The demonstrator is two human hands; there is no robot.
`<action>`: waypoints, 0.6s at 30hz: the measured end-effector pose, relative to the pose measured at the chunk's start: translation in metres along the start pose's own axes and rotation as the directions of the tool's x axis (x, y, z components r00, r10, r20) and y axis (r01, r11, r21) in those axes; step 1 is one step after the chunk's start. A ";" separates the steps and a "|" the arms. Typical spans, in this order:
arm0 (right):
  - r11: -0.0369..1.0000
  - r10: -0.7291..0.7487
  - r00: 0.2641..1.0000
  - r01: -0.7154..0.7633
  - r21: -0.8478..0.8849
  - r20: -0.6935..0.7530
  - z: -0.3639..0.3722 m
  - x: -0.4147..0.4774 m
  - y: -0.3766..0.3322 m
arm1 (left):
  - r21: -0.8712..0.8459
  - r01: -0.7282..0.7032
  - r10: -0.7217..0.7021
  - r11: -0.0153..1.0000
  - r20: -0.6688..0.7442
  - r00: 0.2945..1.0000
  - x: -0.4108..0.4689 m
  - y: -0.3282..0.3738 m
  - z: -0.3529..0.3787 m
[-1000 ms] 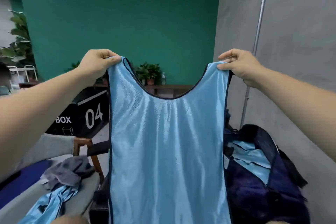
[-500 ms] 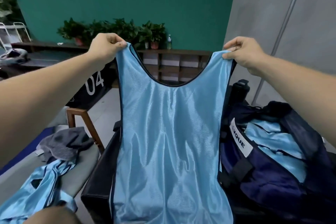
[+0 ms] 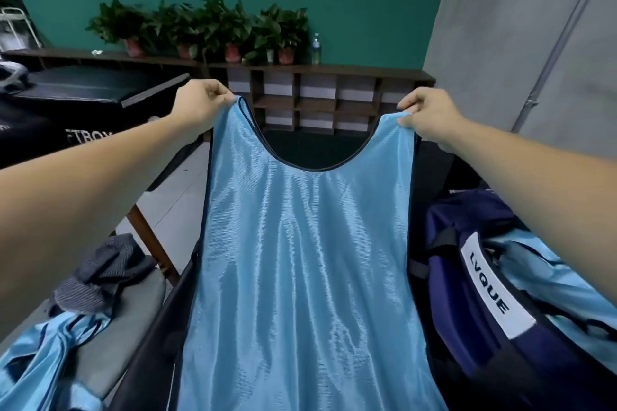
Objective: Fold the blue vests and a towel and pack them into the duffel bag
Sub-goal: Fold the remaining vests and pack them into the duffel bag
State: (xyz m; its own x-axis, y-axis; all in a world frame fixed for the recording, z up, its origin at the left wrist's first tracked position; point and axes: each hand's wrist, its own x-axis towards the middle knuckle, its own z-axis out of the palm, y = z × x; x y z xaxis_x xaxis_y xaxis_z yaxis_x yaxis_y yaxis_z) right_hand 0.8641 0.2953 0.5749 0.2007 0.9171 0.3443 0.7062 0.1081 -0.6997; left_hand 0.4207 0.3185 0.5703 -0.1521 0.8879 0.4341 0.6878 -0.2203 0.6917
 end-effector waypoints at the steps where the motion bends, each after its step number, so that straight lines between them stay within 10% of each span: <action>1: 1.000 0.001 1.000 -0.001 -0.008 0.004 0.008 0.004 0.004 | 0.002 0.014 -0.014 1.000 0.002 1.000 0.003 -0.005 0.007; 18: 0.842 0.002 0.991 0.072 -0.535 0.136 0.071 -0.001 0.026 | 0.049 0.120 -0.125 0.992 0.121 0.985 -0.033 -0.054 0.063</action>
State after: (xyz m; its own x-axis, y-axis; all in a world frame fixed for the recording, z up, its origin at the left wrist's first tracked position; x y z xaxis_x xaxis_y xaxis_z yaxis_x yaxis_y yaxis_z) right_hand 0.8346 0.3242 0.5120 0.1077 0.9611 0.2545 0.9721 -0.0481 -0.2297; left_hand 0.4330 0.3264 0.4822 -0.1497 0.9507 0.2714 0.6983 -0.0926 0.7098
